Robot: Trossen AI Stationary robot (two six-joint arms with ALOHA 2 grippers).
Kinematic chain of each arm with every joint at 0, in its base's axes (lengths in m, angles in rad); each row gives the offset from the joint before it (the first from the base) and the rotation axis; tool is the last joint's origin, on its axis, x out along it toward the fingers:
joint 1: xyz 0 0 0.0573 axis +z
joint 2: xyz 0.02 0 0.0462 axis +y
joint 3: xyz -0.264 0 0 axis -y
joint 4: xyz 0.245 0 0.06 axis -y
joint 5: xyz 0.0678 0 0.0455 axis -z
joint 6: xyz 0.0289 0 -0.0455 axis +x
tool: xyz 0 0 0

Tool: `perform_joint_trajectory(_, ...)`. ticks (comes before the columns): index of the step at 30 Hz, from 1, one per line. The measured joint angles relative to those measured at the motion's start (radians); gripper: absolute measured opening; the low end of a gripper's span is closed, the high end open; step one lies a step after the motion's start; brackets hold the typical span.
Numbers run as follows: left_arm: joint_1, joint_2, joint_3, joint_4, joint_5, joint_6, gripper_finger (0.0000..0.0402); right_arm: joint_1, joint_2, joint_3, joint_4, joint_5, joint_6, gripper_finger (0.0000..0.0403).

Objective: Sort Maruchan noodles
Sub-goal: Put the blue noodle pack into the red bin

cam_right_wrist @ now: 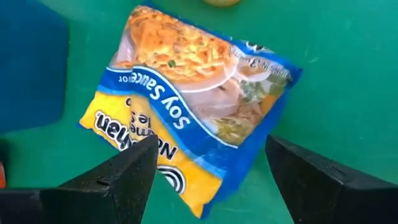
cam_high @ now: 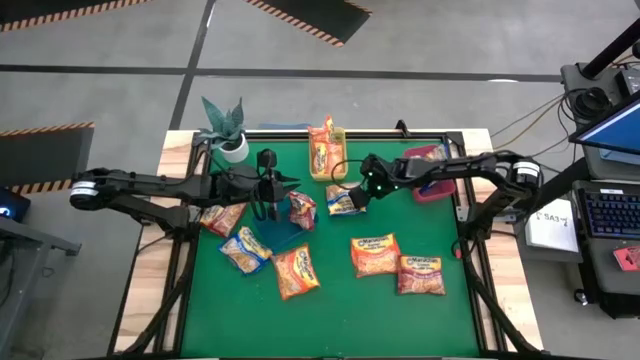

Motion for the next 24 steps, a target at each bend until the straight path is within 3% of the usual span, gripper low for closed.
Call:
perform_joint_trajectory(10,0.0,0.0,0.0,0.0,0.0,-0.007,0.0039,-0.001,0.015,-0.154,0.344,-0.024,0.004,0.0287)
perform_joint_trajectory(16,0.0,0.0,0.0,0.002,0.0,-0.007,0.0039,0.0,0.089,-0.178,0.505,-0.024,0.007,0.0251)
perform_joint_trajectory(24,0.0,0.0,0.0,0.002,0.0,-0.007,0.0039,0.0,0.17,-0.17,0.59,-0.026,-0.005,0.0185)
